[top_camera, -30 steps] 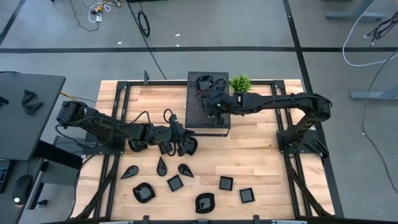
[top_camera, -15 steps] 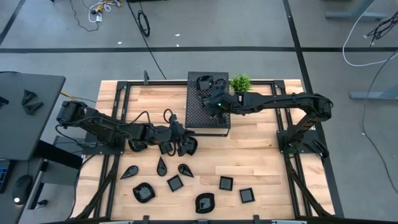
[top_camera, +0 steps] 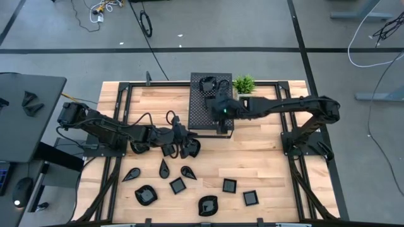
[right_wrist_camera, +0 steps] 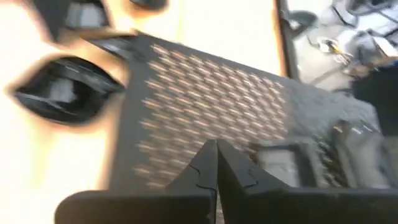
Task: Pick & Place Mini shaped plates
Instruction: Stack the black leaf-shaped plate on top of the black leaf-shaped plate on the shelf
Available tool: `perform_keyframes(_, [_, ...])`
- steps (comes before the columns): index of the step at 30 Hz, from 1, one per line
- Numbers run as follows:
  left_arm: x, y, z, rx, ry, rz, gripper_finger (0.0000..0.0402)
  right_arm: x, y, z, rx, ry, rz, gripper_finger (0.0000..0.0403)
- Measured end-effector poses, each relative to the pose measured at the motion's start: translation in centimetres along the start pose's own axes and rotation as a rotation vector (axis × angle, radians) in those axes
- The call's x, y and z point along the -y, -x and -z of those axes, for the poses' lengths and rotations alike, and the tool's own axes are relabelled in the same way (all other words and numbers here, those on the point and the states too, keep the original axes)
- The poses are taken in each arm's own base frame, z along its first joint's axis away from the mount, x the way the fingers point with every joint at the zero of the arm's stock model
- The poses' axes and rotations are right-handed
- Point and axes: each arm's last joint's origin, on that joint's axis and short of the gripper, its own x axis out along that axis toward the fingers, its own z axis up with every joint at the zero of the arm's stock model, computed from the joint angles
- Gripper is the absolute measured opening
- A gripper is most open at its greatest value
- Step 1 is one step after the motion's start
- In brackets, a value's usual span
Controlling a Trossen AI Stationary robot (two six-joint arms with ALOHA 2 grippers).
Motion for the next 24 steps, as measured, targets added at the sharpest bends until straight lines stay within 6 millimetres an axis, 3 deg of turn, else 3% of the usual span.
perform_keyframes(7, [1.1,0.5,0.3,-0.013,-0.082,0.036,0.0007,-7.5,2.4,-2.3,0.094,0.100,-0.144,0.0003])
perform_keyframes(13, [2.8,1.4,0.6,-0.004,-0.188,0.096,0.0007,-13.1,5.0,-2.8,0.135,0.182,-0.200,0.0003])
perform_keyframes(19, [4.7,2.9,1.0,0.026,-0.224,0.034,0.0007,-16.3,6.9,-2.2,0.105,0.084,-0.096,0.0002])
perform_keyframes(24, [7.2,4.9,0.8,0.076,-0.192,0.014,0.0007,-18.5,7.3,-0.6,0.080,0.085,-0.037,0.0003])
